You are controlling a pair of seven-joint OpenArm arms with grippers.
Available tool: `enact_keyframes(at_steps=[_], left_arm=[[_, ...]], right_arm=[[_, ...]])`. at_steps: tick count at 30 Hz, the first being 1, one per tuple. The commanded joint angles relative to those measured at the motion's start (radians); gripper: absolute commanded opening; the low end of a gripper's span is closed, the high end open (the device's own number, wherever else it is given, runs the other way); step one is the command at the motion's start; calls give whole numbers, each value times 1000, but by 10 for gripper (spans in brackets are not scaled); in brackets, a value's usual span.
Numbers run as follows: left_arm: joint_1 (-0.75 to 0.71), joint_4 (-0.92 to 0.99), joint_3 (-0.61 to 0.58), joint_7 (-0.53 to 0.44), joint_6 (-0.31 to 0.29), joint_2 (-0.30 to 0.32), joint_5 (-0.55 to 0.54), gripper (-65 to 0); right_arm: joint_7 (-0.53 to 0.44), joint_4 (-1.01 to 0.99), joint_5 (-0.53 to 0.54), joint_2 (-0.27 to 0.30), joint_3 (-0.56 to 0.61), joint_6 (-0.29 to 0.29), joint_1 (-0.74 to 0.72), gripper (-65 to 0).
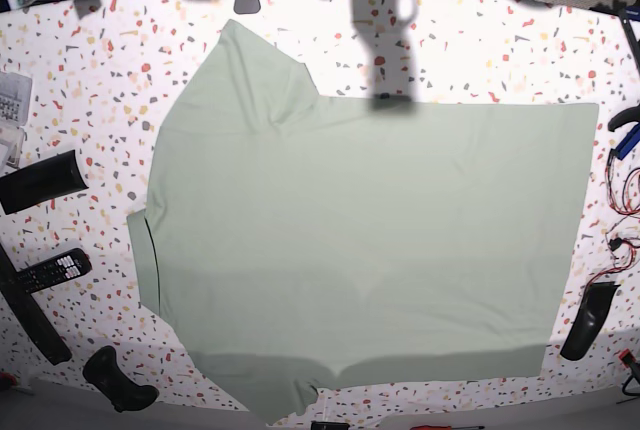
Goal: Fold the T-shirt properly
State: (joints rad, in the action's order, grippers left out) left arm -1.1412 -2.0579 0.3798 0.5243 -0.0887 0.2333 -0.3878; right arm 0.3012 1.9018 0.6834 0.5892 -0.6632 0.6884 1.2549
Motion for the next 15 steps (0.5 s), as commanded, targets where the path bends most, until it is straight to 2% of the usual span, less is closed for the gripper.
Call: enact_keyframes(at_steps=[1, 7, 12, 15], left_arm=[[-19, -32, 6, -29, -7, 6, 1, -525], [-8, -110, 6, -130, -36, 56, 4, -525], [58, -120, 6, -209, -43, 106, 12, -525], [110, -119, 6, -246, -80, 108, 88, -526]], right_arm=[[-32, 27, 32, 9, -29, 10, -4, -390], [-27, 61, 27, 21, -69, 10, -87, -390], [-14, 77, 23, 90, -69, 10, -120, -390], [7, 88, -21, 129, -69, 10, -148, -390]])
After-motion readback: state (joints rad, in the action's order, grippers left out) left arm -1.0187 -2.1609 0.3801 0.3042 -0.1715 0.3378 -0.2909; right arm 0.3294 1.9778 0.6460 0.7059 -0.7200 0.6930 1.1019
